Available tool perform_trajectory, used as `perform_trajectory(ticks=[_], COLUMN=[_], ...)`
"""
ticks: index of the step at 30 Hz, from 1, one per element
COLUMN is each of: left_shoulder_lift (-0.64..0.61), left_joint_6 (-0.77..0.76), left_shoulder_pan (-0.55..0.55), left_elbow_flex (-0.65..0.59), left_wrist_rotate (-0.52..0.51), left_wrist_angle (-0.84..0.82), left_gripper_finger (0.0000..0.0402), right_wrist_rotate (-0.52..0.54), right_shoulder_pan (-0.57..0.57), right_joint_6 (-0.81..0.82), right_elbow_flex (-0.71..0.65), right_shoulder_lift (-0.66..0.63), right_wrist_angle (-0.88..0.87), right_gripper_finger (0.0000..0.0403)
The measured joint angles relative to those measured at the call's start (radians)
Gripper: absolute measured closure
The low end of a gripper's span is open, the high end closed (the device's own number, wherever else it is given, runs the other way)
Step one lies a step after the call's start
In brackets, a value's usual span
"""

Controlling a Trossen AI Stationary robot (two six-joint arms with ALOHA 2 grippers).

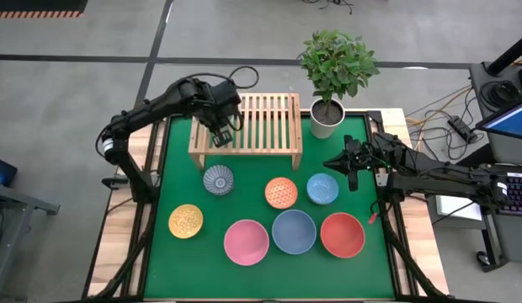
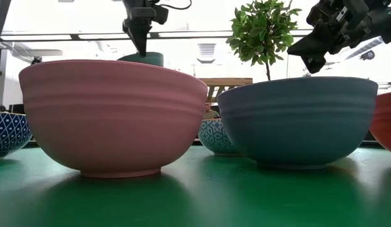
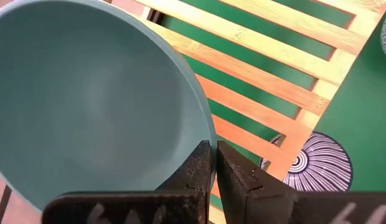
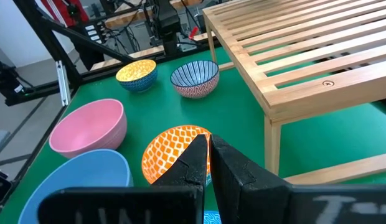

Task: Place and stack bowls onto a shelf
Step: Put the large green bowl on the shelf, then put the small orange bowl on the shelf

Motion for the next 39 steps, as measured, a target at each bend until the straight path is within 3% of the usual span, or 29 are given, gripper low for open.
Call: perform_trajectory(ticks=[5, 19, 28, 33, 39], left_shoulder_lift=[0.013, 0.038, -0.030, -0.174, -0.418], left_joint_6=[-0.036, -0.034, -0.014, -0.027, -0.059], left_shoulder_pan=[0.000, -0.001, -0.023, -0.124, -0.430], left_elbow_flex=[0.000, -0.001, 0.054, -0.030, -0.398], left_wrist_rotate=[0.056, 0.055, 0.047, 0.047, 0.047], left_wrist_angle=[-0.013, -0.053, -0.044, 0.153, 0.642], left_gripper_finger=[0.0388, 0.0311, 0.0263, 0.0267, 0.0275], right_wrist_rotate=[0.000, 0.000, 0.000, 0.000, 0.000], right_shoulder_pan=[0.000, 0.000, 0.002, 0.044, 0.146], right_joint_6=[0.001, -0.003, -0.002, -0.014, -0.024], right_elbow_flex=[0.000, 0.000, 0.000, -0.012, -0.089], right_shoulder_lift=[0.000, 0.000, 0.000, 0.000, 0.000], right_wrist_angle=[0.000, 0.001, 0.002, 0.043, 0.288], right_gripper_finger=[0.0394, 0.0394, 0.0394, 0.0394, 0.0394])
